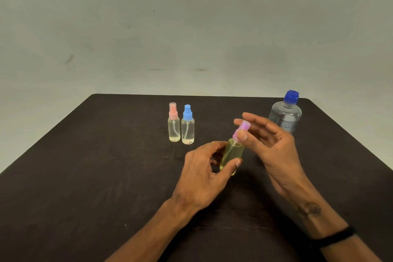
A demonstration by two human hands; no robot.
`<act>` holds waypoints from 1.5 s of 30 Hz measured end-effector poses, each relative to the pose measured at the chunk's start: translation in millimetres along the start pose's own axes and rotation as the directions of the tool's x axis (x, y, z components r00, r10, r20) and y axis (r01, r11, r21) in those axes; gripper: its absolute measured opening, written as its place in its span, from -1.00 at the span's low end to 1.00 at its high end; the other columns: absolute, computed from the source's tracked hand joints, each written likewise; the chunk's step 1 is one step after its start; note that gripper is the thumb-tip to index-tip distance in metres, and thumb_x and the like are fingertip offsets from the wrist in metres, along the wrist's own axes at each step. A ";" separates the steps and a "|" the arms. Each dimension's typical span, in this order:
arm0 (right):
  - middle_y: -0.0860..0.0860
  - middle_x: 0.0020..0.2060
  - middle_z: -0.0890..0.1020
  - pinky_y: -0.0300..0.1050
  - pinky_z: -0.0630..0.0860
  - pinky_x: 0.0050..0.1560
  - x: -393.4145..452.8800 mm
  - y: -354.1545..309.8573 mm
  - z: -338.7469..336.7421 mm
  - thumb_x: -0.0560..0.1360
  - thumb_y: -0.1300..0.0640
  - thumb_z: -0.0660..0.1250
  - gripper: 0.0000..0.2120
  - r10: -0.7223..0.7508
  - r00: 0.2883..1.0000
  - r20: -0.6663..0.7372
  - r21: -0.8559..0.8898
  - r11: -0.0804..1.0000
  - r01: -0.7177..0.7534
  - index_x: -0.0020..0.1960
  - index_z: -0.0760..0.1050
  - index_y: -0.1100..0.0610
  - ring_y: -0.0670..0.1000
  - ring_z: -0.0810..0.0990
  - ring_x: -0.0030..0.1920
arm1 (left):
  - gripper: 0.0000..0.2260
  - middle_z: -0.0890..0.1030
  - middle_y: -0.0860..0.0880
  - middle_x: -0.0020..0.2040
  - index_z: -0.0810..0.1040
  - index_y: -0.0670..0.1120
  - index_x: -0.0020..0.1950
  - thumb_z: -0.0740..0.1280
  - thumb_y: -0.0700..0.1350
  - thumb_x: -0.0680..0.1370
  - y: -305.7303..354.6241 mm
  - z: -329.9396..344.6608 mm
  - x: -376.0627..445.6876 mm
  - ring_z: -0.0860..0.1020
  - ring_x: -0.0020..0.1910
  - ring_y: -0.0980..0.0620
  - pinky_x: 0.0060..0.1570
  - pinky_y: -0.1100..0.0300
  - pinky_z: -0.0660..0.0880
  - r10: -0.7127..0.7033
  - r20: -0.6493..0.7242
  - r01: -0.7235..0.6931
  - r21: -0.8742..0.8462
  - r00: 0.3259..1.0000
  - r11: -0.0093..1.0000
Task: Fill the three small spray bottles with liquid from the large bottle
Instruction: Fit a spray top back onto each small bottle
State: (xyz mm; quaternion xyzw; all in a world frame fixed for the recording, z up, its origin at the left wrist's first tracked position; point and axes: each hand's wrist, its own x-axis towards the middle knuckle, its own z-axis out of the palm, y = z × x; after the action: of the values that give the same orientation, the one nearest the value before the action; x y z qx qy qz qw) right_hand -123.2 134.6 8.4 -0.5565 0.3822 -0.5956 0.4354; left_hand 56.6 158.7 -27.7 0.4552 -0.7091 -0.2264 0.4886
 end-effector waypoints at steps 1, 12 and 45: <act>0.01 0.18 0.76 0.08 0.61 0.31 0.6 -1.2 -1.5 0.35 0.07 0.58 -0.44 0.014 0.999 0.032 0.034 0.999 -0.015 0.34 0.61 0.09 0.03 0.71 0.26 | -0.64 0.70 0.16 0.08 0.64 0.00 0.32 0.50 0.09 0.57 0.1 0.1 0.2 0.65 0.10 0.24 0.05 0.26 0.63 -0.005 -0.003 0.005 -0.006 1.000 1.000; 0.09 0.06 0.79 -0.03 0.69 0.20 1.8 -1.5 -8.2 0.44 0.20 0.53 -0.64 -0.023 0.999 0.031 -0.017 1.000 0.024 0.23 0.67 0.19 0.09 0.77 0.16 | -0.63 0.69 0.15 0.09 0.63 0.03 0.33 0.49 0.13 0.57 -0.8 -0.3 0.3 0.64 0.11 0.22 0.06 0.29 0.62 -0.005 0.017 0.005 0.008 1.000 1.000; -0.04 -0.03 0.80 -0.21 0.69 0.05 -5.3 -0.8 7.7 0.35 0.13 0.60 -0.73 -0.116 0.989 -0.091 -0.097 0.990 0.107 0.05 0.72 0.04 -0.02 0.79 0.04 | -0.58 0.66 0.12 0.15 0.59 0.01 0.38 0.43 0.17 0.60 -8.4 -0.1 -0.3 0.62 0.13 0.16 0.05 0.23 0.62 0.034 0.019 -0.036 0.081 0.999 0.996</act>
State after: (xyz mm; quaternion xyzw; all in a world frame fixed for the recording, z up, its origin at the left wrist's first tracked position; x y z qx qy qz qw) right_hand -115.6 140.1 8.1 -0.5671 0.3980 -0.6268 0.3565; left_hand 60.2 154.9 -34.3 0.4602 -0.7297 -0.1928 0.4675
